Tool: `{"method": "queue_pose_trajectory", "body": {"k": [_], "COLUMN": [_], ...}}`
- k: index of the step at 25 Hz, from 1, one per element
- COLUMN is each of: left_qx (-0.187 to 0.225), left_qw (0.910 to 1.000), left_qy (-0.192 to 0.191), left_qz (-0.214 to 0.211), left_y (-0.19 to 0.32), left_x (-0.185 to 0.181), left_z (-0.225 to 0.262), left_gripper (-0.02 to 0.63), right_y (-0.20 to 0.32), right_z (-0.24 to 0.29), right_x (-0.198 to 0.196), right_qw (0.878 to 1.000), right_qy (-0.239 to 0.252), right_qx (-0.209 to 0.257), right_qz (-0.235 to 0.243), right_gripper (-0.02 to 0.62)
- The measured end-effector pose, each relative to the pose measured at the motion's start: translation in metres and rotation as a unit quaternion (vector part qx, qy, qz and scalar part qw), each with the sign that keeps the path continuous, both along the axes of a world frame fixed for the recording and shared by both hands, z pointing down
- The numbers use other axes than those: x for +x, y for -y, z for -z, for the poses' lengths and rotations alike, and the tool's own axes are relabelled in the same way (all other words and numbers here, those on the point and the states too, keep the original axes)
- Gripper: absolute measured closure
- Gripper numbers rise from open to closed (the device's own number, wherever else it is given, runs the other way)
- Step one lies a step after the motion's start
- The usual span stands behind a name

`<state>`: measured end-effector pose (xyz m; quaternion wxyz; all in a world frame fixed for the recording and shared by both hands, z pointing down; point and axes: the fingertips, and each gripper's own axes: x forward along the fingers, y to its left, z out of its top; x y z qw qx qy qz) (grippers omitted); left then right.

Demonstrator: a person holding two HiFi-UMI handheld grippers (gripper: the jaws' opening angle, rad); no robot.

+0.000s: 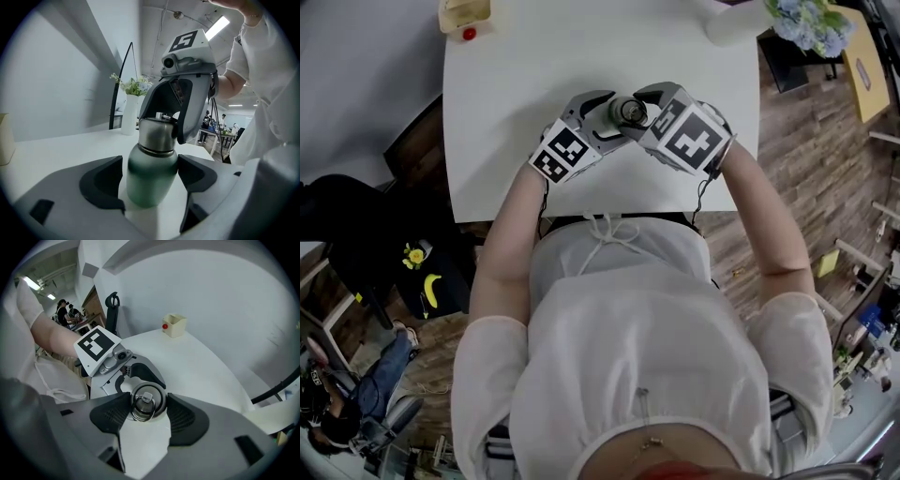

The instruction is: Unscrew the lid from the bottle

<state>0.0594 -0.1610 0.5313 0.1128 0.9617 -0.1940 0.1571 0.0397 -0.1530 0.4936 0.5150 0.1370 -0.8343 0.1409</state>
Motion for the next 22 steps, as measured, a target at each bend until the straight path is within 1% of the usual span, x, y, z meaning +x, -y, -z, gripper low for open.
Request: {"method": "queue_pose_trajectory", "body": {"k": [2,4,7,9,12,16,20,22], "left_qx": [0.004,0.011,0.015,0.015,0.014,0.012,0.011,0.011], "left_qw": [1.0,0.9998,0.9998,0.9998,0.9998,0.9998,0.9997,0.9997], "left_qy": [0.005,0.011,0.006,0.005,0.005,0.005,0.006,0.006], "left_qz": [-0.003,-0.011,-0.014,-0.014,-0.015,-0.017,-0.019,-0.019], "left_y": [0.0,-0.003,-0.004,-0.005,-0.005,-0.005,-0.004,-0.004], "left_x": [0.001,0.001,0.002,0.001,0.001,0.0,0.0,0.001], "left_z": [-0.003,-0.005,-0.005,-0.005,-0.004,-0.006,-0.006,-0.006], "left_gripper": [0.221,0.245,0.247,0.249,0.249,0.249,0.249,0.249], "right_y": [0.0,-0.001,-0.003,-0.005,-0.006,-0.008,-0.01,-0.011], "right_z": [0.0,0.0,0.0,0.0,0.0,-0.001,-0.002,-0.002], "right_x": [0.0,0.001,0.001,0.001,0.002,0.001,0.001,0.002], "right_qw": [1.0,1.0,0.999,0.997,0.991,0.976,0.954,0.945], "right_qy": [-0.008,-0.016,-0.027,-0.037,-0.053,-0.053,-0.058,-0.056], "right_qx": [0.003,0.004,0.004,0.008,0.012,0.011,0.019,0.024], "right_qz": [0.007,0.019,0.042,0.07,0.123,0.21,0.294,0.321], "right_gripper": [0.341,0.341,0.342,0.344,0.344,0.344,0.342,0.342]}}
